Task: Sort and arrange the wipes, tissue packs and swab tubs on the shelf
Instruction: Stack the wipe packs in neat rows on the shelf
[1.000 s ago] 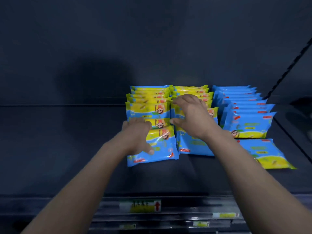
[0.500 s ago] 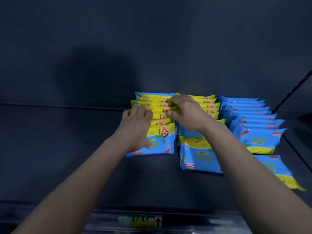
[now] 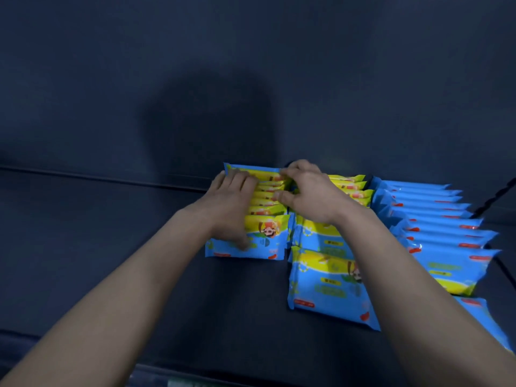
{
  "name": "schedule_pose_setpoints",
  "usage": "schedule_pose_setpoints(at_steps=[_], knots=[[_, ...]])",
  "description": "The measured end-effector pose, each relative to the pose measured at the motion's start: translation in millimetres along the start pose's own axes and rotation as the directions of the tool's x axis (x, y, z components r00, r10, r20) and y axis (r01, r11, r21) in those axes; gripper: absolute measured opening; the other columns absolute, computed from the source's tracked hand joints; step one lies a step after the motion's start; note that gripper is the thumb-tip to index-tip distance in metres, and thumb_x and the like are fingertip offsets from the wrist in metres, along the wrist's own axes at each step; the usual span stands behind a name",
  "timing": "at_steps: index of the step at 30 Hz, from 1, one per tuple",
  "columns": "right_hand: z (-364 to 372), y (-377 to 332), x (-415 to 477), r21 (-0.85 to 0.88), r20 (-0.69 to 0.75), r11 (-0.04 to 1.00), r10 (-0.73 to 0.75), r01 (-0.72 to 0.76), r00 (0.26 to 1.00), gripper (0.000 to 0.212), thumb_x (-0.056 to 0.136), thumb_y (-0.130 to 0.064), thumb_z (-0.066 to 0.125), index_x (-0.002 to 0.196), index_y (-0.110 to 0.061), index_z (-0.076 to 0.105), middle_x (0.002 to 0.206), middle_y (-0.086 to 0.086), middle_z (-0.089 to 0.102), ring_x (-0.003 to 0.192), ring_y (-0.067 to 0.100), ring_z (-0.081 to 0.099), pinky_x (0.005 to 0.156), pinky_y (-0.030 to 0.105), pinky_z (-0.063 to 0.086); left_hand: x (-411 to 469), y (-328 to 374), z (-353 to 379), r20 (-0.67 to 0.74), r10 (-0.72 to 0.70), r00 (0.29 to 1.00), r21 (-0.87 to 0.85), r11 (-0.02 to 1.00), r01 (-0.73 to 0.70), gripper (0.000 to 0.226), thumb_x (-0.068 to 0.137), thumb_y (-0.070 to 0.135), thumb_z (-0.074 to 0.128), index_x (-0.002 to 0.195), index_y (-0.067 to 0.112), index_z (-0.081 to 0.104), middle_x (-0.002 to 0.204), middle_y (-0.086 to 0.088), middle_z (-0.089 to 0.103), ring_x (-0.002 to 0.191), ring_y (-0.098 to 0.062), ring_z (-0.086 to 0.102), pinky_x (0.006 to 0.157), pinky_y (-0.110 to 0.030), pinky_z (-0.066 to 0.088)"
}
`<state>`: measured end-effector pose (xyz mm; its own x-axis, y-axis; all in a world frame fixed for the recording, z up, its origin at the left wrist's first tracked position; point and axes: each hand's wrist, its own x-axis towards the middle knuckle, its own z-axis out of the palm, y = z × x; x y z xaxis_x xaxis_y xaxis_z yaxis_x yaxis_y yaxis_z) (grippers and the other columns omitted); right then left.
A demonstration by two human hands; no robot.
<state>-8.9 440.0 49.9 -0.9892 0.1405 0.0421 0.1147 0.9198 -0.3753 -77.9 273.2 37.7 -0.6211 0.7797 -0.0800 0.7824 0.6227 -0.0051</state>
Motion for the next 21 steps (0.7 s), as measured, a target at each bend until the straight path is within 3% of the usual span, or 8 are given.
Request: schedule_pose_setpoints(at_steps=[6,15,18,21], knots=[[-3,2,10,-0.016,-0.026,0.999,-0.033,0.033,0.999,0.038,0.096,-0.020,0.042,0.133,-0.017,0.050,0.138,0.006,0.045,0.128,0.028,0.034,0.107,0.038,0.027,-12,-6,4,-0.033,-0.032,0.999,0.024,0.999,0.033,0.125,0.050,0.057,0.077,0.145,0.016,0.007,0.141,-0.001,0.026,0.134,-0.020,0.020,0.116,-0.038,0.002],[17,-19,20,-0.286,-0.112,0.958,-0.008,-0.024,0.994,0.034,0.087,-0.015,0.054,0.121,-0.017,0.058,0.122,0.008,0.045,0.117,0.030,0.034,0.095,0.038,0.028,-40,-47,4,-0.018,-0.104,0.994,0.003,0.995,0.104,0.121,0.050,0.057,0.077,0.144,0.017,0.012,0.141,0.001,0.030,0.134,-0.018,0.023,0.116,-0.038,-0.002],[27,-34,24,-0.206,-0.116,0.978,-0.009,-0.016,0.993,0.026,0.090,-0.017,0.054,0.115,-0.015,0.061,0.119,0.012,0.052,0.114,0.032,0.042,0.093,0.037,0.034,-54,-61,4,0.007,-0.101,0.995,0.015,0.995,0.101,0.124,0.052,0.056,0.077,0.146,0.019,0.006,0.140,0.002,0.029,0.133,-0.018,0.023,0.116,-0.037,-0.002],[36,-60,26,0.045,-0.144,0.998,0.040,-0.034,0.989,0.018,0.088,-0.017,0.056,0.104,-0.013,0.065,0.105,0.013,0.063,0.102,0.030,0.055,0.083,0.033,0.043,-69,-78,5,-0.005,-0.069,0.998,0.014,0.998,0.069,0.119,0.050,0.054,0.078,0.144,0.019,0.013,0.136,0.004,0.031,0.130,-0.016,0.025,0.115,-0.037,-0.003]])
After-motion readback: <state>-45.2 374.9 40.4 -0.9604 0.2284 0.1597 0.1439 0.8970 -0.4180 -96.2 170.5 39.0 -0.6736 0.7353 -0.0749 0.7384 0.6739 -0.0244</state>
